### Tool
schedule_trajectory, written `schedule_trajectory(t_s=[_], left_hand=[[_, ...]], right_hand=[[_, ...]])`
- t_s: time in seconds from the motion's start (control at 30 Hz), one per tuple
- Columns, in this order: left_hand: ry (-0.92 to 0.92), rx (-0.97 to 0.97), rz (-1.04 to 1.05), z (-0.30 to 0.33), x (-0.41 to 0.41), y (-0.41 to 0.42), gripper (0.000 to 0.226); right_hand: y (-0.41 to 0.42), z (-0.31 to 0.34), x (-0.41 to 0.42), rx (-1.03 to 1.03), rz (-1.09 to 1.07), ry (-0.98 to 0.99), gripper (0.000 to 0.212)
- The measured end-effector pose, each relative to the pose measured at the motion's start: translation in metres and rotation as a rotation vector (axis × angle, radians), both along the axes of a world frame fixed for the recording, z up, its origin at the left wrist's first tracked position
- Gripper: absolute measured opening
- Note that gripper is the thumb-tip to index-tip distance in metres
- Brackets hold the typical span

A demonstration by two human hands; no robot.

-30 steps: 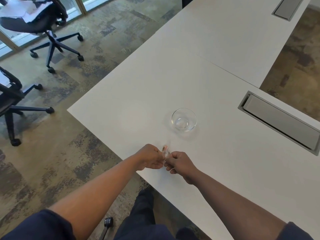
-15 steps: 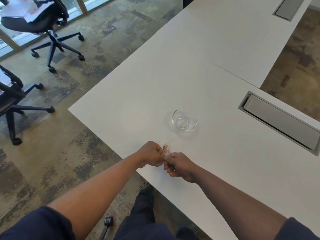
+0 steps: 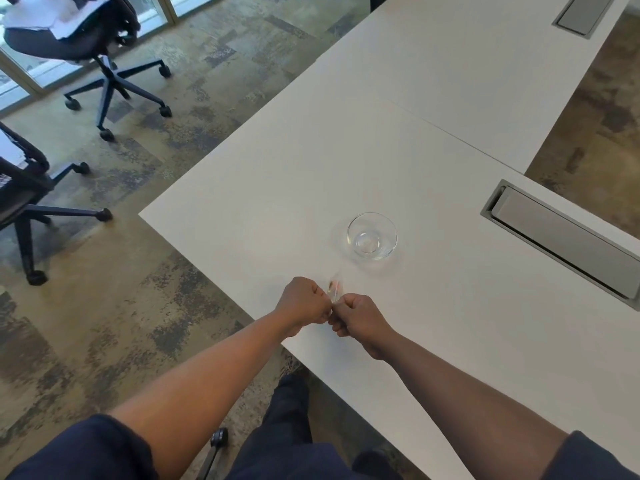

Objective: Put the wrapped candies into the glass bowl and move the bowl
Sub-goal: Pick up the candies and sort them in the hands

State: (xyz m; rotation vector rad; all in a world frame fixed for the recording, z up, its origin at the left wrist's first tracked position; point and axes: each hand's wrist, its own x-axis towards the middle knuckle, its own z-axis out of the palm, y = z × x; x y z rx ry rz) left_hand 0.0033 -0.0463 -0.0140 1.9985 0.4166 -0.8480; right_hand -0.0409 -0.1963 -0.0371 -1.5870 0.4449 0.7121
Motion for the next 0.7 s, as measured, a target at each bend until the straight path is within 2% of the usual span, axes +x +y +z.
schedule_trajectory(t_s=[0.2, 0.37, 0.47, 0.57, 0.7], left_hand=[[-0.116, 0.093, -0.082, 0.003, -0.002, -0.005, 0.014], [-0.005, -0.014, -0.130, 0.002, 0.008, 0.000, 0.009], [0.022, -0.010, -0.176, 0.002, 0.011, 0.001, 0.008], [-0.041, 0.109, -0.249, 0.005, 0.011, -0.006, 0.008], [-0.144, 0.322, -0.299, 0.011, 0.008, -0.016, 0.018]], right_hand=[[0.001, 0.000, 0.002, -0.144, 0.019, -0.045, 0.028], [-0.006, 0.002, 0.003, -0.167, 0.115, -0.062, 0.026], [-0.013, 0.004, 0.003, -0.177, 0.164, -0.068, 0.027], [-0.015, 0.004, 0.001, -0.254, 0.173, -0.089, 0.029], [-0.006, 0.002, -0.005, -0.353, 0.016, -0.108, 0.034]])
